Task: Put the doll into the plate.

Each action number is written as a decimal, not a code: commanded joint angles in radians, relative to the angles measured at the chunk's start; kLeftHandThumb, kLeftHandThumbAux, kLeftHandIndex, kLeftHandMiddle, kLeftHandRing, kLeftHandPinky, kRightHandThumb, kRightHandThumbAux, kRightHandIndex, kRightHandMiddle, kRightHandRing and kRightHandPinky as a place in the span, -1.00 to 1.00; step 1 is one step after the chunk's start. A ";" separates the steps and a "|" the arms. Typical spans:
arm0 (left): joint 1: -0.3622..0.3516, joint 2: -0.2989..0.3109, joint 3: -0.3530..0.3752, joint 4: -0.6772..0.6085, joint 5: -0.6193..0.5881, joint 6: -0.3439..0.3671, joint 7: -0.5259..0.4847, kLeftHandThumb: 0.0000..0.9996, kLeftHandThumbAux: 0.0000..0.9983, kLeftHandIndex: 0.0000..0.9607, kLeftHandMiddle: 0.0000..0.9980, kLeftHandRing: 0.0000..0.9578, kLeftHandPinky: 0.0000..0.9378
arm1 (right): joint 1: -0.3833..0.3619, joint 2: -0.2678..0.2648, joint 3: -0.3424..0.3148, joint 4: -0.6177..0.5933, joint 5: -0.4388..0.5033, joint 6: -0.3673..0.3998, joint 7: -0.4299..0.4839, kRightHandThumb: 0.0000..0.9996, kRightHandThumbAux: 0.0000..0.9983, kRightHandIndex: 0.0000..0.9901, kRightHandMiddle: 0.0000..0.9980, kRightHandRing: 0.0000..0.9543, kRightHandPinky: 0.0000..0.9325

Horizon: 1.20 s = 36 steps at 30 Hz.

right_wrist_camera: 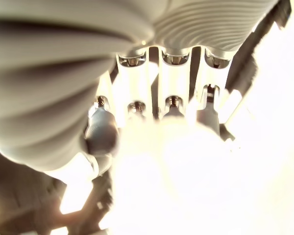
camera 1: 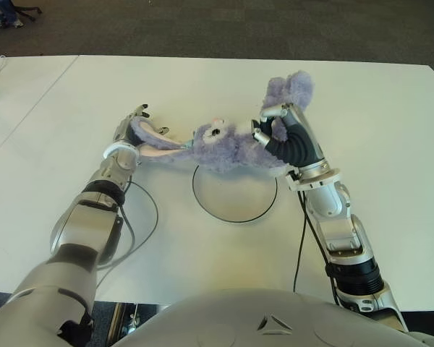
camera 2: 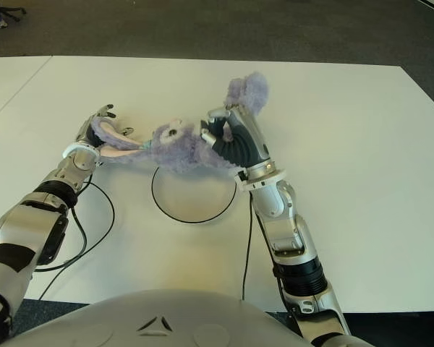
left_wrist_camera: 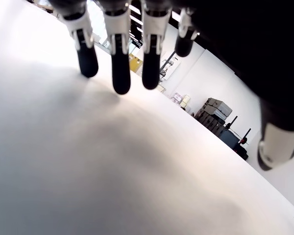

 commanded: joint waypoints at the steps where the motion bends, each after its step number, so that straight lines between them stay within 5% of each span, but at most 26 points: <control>1: 0.087 -0.071 -0.035 0.040 0.020 0.039 -0.081 -0.88 0.07 -1.00 -0.54 -0.47 -0.51 | 0.020 0.002 0.052 0.197 -0.023 -0.001 -0.003 0.41 0.35 0.47 0.70 0.82 0.90; 10: 0.089 -0.074 -0.033 0.037 0.017 0.041 -0.082 -0.88 0.07 -1.00 -0.56 -0.49 -0.52 | 0.053 0.027 0.129 0.402 -0.072 -0.052 -0.091 0.43 0.30 0.47 0.70 0.80 0.88; 18: 0.090 -0.077 -0.028 0.035 0.013 0.038 -0.085 -0.88 0.07 -1.00 -0.55 -0.48 -0.53 | 0.093 0.032 0.131 0.533 0.012 -0.104 -0.073 0.42 0.34 0.53 0.73 0.82 0.91; 36: 0.093 -0.078 -0.026 0.034 0.012 0.032 -0.087 -0.85 0.11 -1.00 -0.54 -0.48 -0.54 | 0.078 0.042 0.126 0.617 0.059 -0.173 -0.078 0.48 0.35 0.56 0.74 0.83 0.89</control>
